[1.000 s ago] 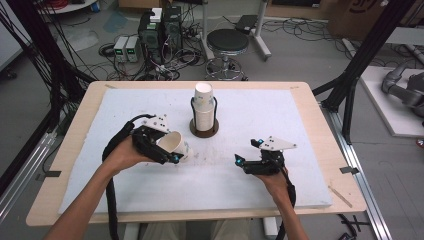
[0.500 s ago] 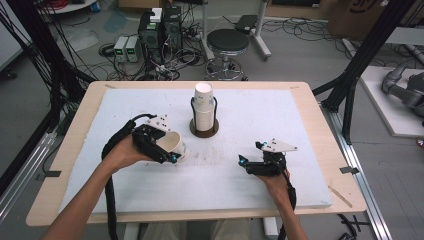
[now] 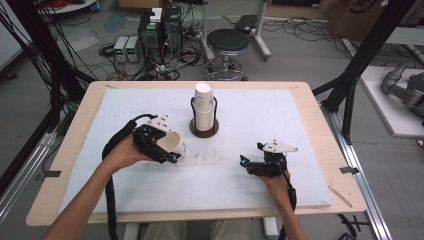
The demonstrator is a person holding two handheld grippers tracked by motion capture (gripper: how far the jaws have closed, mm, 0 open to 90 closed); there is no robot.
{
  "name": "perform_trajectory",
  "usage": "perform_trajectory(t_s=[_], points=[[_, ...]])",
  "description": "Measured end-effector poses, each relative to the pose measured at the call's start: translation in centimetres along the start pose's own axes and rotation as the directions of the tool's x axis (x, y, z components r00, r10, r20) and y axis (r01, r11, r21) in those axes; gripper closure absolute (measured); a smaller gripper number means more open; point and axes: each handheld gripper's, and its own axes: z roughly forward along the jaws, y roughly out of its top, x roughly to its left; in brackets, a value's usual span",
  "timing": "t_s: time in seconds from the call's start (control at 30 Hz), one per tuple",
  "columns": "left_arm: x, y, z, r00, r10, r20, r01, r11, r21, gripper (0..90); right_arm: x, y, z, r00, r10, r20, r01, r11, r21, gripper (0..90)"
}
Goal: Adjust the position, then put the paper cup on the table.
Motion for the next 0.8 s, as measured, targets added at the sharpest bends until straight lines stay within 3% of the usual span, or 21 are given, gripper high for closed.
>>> perform_trajectory(t_s=[0.8], points=[[0.08,0.11,0.35,1.0000,0.004,0.002,-0.004,0.9999,-0.009,33.2,0.02,-0.30,-0.44,1.0000,0.008,-0.002,-0.008,0.9999,-0.007,15.7]])
